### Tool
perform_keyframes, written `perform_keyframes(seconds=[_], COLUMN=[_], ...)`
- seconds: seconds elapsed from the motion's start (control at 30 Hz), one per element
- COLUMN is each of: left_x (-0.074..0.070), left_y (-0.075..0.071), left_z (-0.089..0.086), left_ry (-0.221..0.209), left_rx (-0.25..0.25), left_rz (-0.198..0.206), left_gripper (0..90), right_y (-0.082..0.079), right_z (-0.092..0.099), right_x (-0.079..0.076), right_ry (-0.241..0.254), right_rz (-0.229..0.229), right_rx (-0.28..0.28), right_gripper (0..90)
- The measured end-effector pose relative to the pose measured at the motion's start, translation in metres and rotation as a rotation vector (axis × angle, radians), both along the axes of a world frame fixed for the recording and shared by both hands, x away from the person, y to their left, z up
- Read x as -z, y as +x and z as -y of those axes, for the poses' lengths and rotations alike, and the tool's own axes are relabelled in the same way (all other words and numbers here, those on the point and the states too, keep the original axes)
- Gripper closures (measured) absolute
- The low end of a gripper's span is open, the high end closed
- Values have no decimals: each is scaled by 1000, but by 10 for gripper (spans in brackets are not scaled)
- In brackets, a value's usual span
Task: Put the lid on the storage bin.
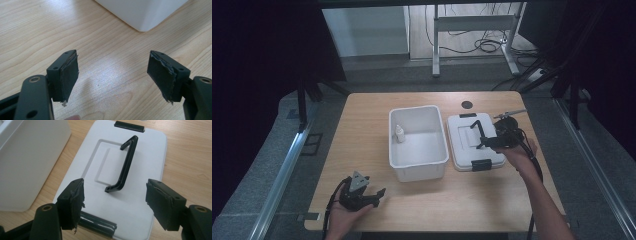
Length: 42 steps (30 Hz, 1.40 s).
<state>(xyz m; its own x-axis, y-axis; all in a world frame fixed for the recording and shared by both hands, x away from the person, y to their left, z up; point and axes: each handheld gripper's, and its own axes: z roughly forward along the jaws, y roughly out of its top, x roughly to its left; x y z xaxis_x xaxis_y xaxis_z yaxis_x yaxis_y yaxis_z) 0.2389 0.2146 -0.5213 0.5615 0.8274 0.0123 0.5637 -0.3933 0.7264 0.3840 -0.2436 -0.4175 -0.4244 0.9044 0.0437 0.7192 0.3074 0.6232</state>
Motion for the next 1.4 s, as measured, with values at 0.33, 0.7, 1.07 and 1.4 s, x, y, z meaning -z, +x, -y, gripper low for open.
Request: perform_keyframes(seconds=[0.33,0.7,1.07,1.4], left_x=[0,-2,-1,1], left_y=[0,-2,-2,-1], left_z=[-1,0,3,5], left_ry=[-5,-5,6,9], left_rx=[-3,9,15,14], left_rz=[-2,30,30,22], left_gripper=[252,255,255,255], right_y=[24,70,99,108], right_z=[-12,-28,-26,-21], right_x=[-9,-12,0,12], right_ry=[-50,-108,-122,-121], right_rz=[-34,-206,-293,-332], right_rx=[0,-13,29,55], right_gripper=[341,465,538,595])
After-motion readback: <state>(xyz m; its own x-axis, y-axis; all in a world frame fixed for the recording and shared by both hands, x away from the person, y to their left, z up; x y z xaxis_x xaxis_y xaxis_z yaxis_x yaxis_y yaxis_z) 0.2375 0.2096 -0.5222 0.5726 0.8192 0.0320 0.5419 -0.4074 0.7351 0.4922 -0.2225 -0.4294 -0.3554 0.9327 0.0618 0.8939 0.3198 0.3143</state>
